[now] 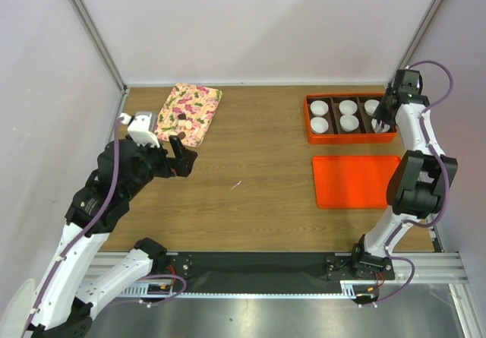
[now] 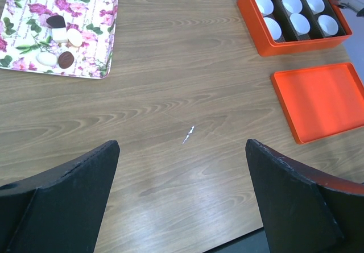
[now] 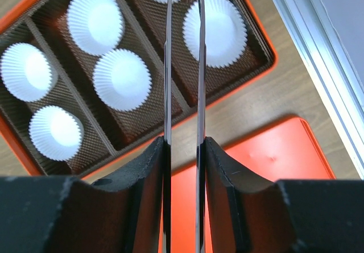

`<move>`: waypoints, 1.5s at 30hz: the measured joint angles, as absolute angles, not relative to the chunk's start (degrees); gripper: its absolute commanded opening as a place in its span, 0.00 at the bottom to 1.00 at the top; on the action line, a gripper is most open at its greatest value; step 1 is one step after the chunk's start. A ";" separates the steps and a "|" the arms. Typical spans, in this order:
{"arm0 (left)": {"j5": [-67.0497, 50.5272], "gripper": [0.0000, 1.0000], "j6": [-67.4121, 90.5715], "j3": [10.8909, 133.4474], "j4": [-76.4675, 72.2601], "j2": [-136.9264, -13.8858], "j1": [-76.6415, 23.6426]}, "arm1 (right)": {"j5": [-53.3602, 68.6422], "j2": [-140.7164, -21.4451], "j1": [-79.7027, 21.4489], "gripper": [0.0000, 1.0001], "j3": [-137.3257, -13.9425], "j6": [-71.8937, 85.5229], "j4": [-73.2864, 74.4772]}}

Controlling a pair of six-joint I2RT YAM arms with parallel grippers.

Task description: Pack the chocolate

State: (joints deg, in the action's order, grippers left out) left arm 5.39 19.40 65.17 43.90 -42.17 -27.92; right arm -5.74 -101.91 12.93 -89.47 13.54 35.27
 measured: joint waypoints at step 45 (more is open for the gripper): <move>7.40 1.00 17.89 63.64 41.17 -45.95 -27.92 | -8.05 -111.92 10.57 0.46 -95.64 10.44 31.51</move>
